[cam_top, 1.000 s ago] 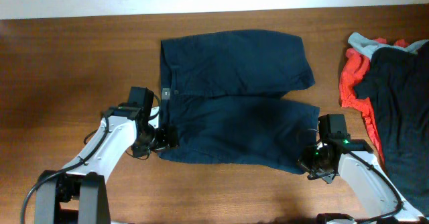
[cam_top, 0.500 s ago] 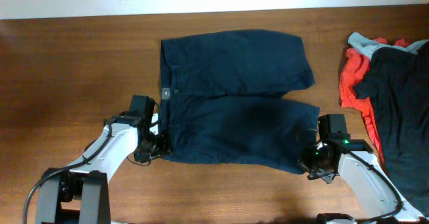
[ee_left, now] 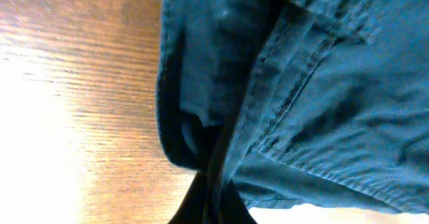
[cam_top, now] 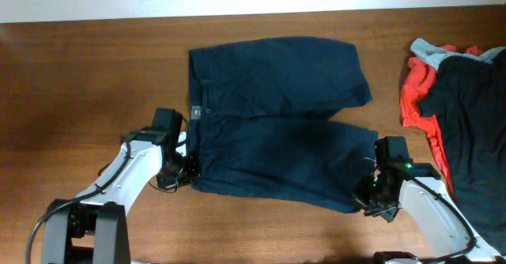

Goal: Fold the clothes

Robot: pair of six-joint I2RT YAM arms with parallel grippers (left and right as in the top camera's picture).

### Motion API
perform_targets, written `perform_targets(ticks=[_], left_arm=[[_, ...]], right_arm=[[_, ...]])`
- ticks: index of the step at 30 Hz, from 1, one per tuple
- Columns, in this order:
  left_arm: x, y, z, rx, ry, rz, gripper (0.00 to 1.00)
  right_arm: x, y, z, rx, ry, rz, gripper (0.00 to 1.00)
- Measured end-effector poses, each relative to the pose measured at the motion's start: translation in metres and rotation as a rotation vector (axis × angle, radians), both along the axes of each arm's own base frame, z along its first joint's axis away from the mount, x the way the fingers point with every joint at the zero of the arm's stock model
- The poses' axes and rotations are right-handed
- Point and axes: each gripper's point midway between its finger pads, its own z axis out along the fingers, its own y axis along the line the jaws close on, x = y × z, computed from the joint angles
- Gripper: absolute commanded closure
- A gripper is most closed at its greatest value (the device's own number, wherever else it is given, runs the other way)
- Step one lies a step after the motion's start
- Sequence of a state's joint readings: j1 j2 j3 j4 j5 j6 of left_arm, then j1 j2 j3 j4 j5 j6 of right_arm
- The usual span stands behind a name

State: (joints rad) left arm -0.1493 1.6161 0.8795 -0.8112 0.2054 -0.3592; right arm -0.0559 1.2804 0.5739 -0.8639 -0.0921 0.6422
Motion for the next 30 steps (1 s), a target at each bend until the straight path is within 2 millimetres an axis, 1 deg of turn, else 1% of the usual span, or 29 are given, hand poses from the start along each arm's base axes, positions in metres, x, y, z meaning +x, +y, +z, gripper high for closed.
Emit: perform_targets(ticks=[1, 4, 5, 10, 13, 18, 24, 27, 28, 29, 30], left_arm=[[0.000, 0.000, 0.001, 0.000, 0.001, 0.000, 1.00], [-0.003, 0.000, 0.006, 0.004, 0.024, -0.003, 1.00], [-0.005, 0.001, 0.008, 0.005, 0.035, -0.004, 0.99], [-0.019, 0.003, 0.018, 0.011, 0.064, -0.004, 0.99], [-0.027, 0.008, 0.027, 0.034, 0.070, -0.005, 1.00], [-0.034, 0.010, 0.041, 0.039, 0.051, -0.007, 0.99], [-0.055, 0.013, 0.053, 0.044, 0.094, -0.008, 1.00], [-0.064, 0.015, 0.061, 0.046, 0.110, -0.009, 0.99], [-0.063, 0.015, 0.065, 0.045, 0.102, -0.008, 1.00], [-0.059, 0.014, 0.072, 0.042, 0.077, -0.008, 0.99], [-0.055, 0.013, 0.078, 0.038, 0.053, -0.008, 0.99]], right_arm=[[-0.001, 0.000, 0.001, 0.000, 0.006, 0.003, 0.96], [0.001, 0.000, 0.018, 0.002, 0.028, 0.027, 0.96], [0.002, 0.000, 0.025, 0.002, 0.031, 0.038, 0.96], [0.012, -0.001, 0.046, 0.001, 0.019, 0.067, 0.96], [0.012, -0.001, 0.059, 0.003, 0.022, 0.079, 0.96], [0.011, 0.000, 0.073, 0.006, 0.013, 0.101, 0.96], [0.008, 0.001, 0.092, 0.007, 0.000, 0.112, 0.96], [0.008, 0.001, 0.114, 0.009, -0.025, 0.144, 0.96], [0.011, 0.001, 0.120, 0.007, -0.042, 0.152, 0.96], [0.020, 0.001, 0.133, 0.004, -0.086, 0.164, 0.96], [0.024, 0.001, 0.140, 0.000, -0.109, 0.173, 0.96]])
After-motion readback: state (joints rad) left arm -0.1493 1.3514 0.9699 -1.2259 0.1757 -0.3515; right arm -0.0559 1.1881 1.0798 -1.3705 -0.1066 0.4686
